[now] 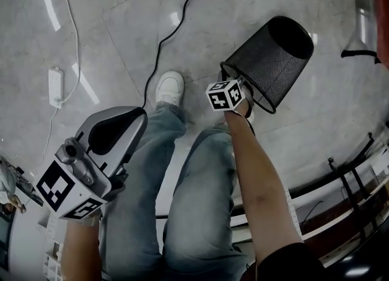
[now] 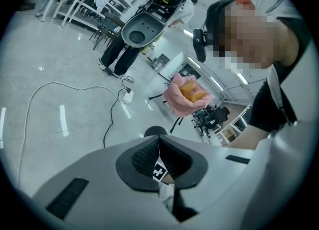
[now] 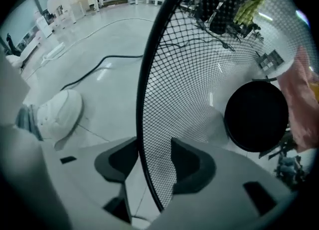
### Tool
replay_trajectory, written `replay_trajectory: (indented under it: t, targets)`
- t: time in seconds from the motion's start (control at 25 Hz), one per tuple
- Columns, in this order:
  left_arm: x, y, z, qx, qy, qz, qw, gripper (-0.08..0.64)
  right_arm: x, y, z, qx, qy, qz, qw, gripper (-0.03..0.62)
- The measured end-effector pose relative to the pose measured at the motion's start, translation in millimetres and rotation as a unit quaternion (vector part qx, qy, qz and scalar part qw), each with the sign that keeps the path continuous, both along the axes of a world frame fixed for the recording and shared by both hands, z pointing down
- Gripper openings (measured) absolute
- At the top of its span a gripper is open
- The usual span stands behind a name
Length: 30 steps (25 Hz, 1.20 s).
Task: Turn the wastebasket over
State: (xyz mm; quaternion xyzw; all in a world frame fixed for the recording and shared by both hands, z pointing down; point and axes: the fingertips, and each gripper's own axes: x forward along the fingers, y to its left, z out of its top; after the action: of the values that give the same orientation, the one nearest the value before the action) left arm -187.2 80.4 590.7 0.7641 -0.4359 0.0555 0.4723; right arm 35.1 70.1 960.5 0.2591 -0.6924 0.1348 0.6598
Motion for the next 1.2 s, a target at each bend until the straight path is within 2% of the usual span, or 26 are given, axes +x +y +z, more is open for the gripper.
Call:
replay_trajectory:
  t: [0.12,0.2,0.24,0.4,0.52,0.6,0.76,0.84,1.04,1.2]
  targets:
    - [-3,-4,7,-0.003,0.004,-0.015,0.9999,0.014,4,-8,15,-0.003,0.003,0.002,1.0,0.206]
    - [-3,-5,11,-0.001,0.003,-0.021,0.9998,0.014,6,-9,21,0.0,0.006,0.004,1.0,0.02]
    - [-3,-6,12,0.0,0.004,-0.022,0.9997,0.014,8,-7,24,-0.002,0.007,0.005,1.0,0.02]
    - [2,-6,10,0.002,0.004,-0.019,0.9998,0.014,19,0,28,-0.036,-0.002,0.045,0.998,0.03]
    - [10,-4,2,-0.001,0.002,-0.019,0.9998,0.014,23,4,15,-0.048,-0.028,0.069,0.996,0.076]
    - [19,-5,-6,-0.004,0.005,-0.021,0.9998,0.014,19,13,2,-0.078,-0.063,0.071,0.992,0.127]
    - [41,-9,-27,-0.005,0.004,-0.042,0.9991,0.014,5,48,-34,-0.169,-0.146,0.067,0.972,0.165]
    - [55,-11,-37,-0.007,0.011,-0.05,0.9987,0.014,4,65,-58,-0.2,-0.176,0.053,0.962,0.195]
    - [107,-11,-40,-0.025,0.008,-0.046,0.9986,0.015,18,81,-135,-0.242,-0.231,0.0,0.942,0.207]
    - [160,-8,-23,-0.052,0.019,-0.038,0.9978,0.015,44,58,-195,-0.254,-0.275,-0.006,0.927,0.207]
